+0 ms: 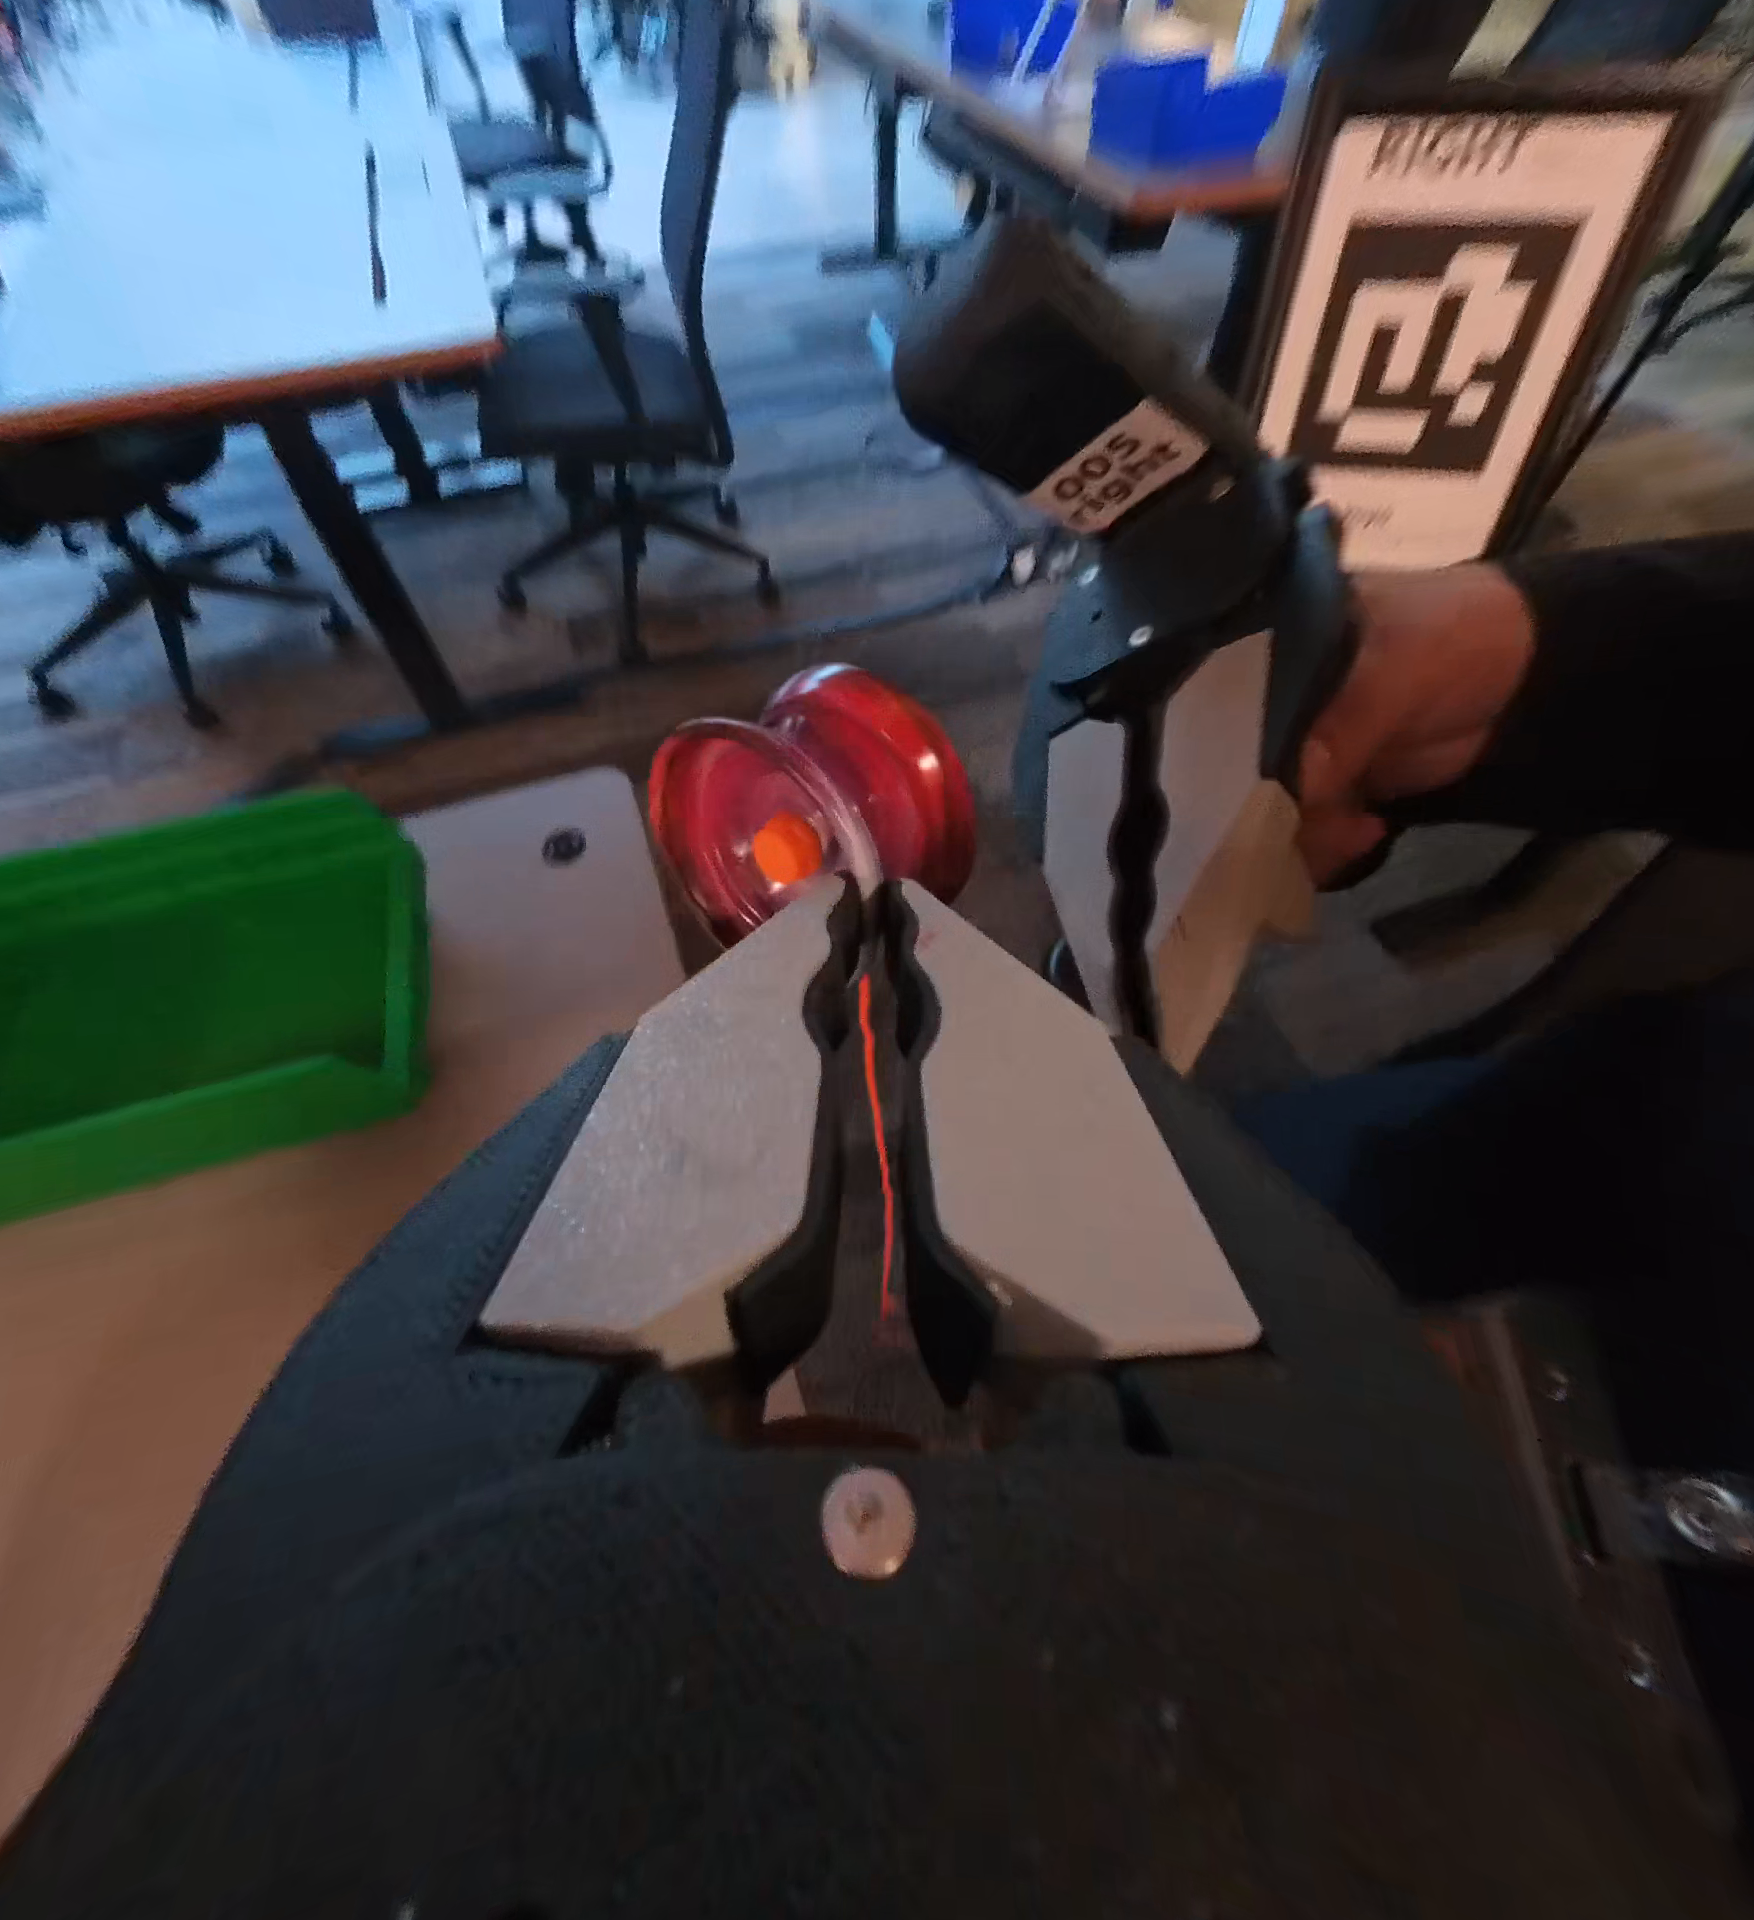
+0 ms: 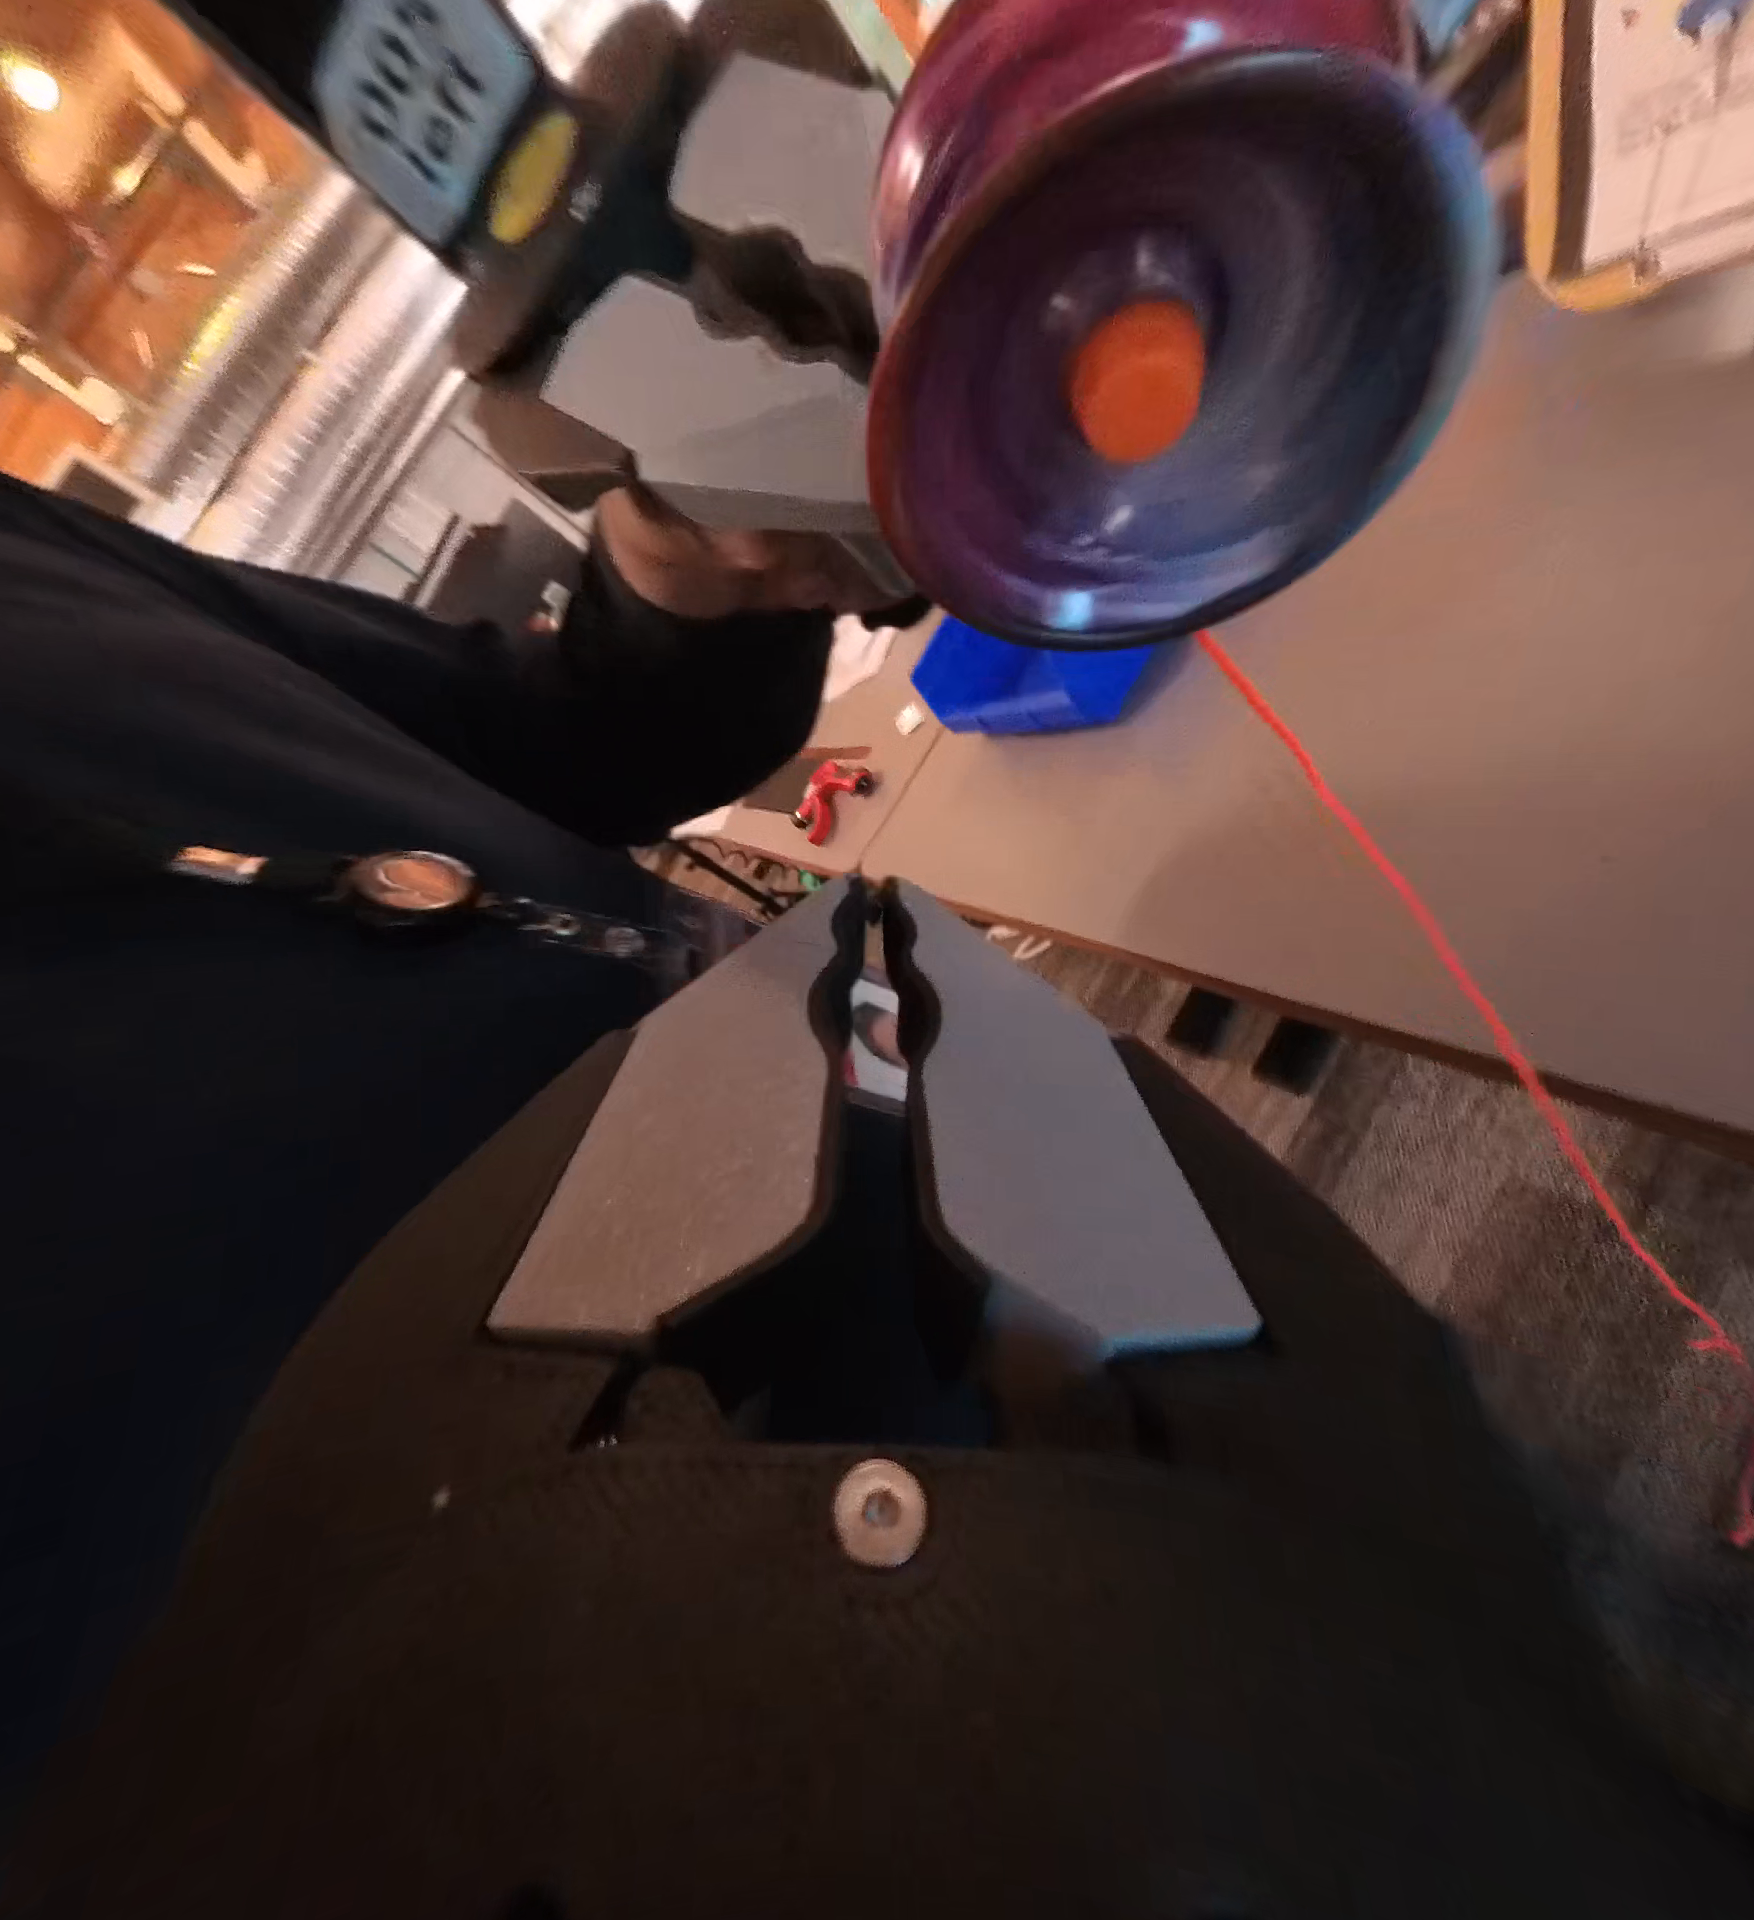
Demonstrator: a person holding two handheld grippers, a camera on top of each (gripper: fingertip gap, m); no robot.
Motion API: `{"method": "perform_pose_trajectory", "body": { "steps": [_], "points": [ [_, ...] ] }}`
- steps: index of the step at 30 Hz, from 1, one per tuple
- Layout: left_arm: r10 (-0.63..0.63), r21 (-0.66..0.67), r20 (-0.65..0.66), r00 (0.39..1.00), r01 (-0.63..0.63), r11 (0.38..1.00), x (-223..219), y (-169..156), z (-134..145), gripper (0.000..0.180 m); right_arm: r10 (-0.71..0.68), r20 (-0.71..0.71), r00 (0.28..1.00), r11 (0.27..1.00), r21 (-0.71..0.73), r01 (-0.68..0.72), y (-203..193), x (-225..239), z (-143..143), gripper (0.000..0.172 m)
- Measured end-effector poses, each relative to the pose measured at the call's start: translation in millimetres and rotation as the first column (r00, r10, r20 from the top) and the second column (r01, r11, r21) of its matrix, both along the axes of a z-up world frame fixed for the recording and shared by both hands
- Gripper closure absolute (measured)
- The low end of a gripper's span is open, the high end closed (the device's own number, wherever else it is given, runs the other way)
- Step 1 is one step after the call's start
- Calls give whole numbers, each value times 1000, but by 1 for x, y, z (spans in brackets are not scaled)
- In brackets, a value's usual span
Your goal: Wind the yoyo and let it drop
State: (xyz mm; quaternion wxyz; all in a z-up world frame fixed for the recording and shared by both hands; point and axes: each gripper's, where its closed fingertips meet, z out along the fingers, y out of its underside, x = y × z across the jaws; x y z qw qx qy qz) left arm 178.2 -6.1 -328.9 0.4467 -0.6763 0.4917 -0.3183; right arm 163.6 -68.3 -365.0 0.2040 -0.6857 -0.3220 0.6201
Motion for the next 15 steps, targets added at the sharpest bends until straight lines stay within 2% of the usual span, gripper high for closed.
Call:
{"method": "perform_pose_trajectory", "body": {
  "steps": [2,6,9,13,15],
  "points": [
    [-51,21,114,992,49,999,0,-7,22,179,-33,-27,999,997,62,34,6,12,16,167],
    [-109,-115,303,947,150,982,0,-19,47,179,-164,2,986,969,189,161,35,33,30,151],
    [-120,-166,397,910,200,966,0,-22,60,180,-160,18,987,965,215,153,38,25,30,135],
    [-127,-154,384,915,199,968,3,-22,67,180,-178,40,983,939,306,157,45,10,17,144],
    [-132,-152,394,910,206,967,3,-24,73,179,-178,16,984,930,329,163,47,6,15,153]
  ]
}}
